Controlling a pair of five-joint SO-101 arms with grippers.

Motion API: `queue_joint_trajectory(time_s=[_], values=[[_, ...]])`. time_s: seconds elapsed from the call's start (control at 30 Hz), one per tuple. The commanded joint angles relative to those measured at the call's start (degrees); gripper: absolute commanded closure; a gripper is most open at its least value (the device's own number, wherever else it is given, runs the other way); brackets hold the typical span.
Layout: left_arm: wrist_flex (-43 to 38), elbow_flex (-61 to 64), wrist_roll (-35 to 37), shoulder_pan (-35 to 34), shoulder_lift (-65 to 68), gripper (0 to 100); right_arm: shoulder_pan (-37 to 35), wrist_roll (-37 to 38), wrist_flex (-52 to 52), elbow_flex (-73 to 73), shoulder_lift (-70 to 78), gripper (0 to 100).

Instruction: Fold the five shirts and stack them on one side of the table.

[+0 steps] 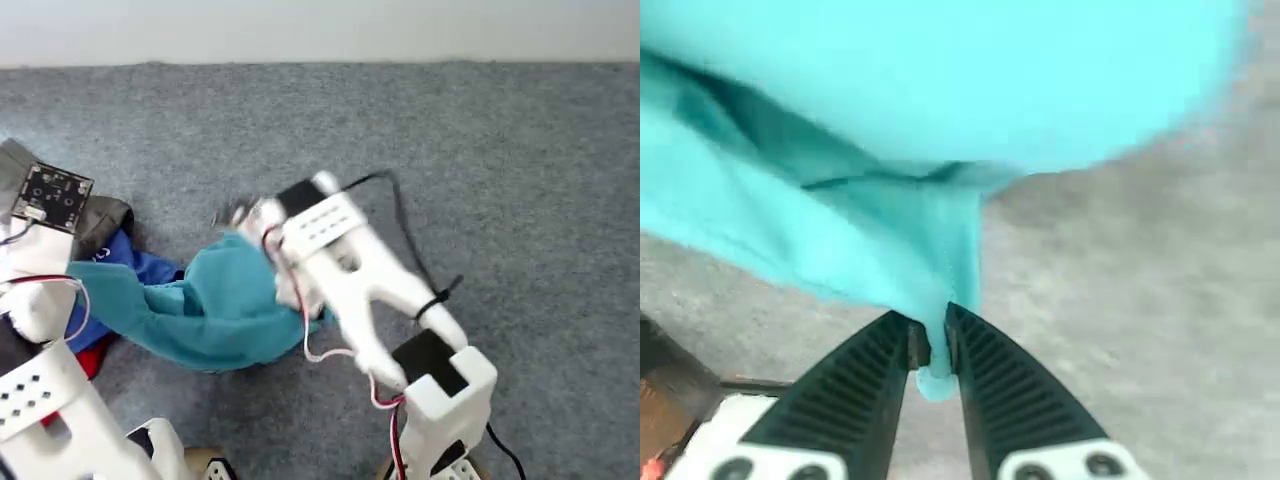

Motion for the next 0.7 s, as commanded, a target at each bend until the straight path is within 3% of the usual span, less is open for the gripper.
queue_joint_trajectory(time_s=[0.0, 0.27, 0.67], values=[[0.4, -8.6, 0.6, 3.7, -0.8, 99, 5.6, 4.0, 2.6, -9.0, -8.7, 98.8], [-7.5, -26.6, 0.6, 13.5, -0.3, 99, 13.5, 10.2, 0.7, -20.4, -25.3, 98.8], [-30.1, -34.7, 0.3, 14.4, -0.8, 99, 26.0, 16.9, -8.7, -32.4, -35.6, 98.8]])
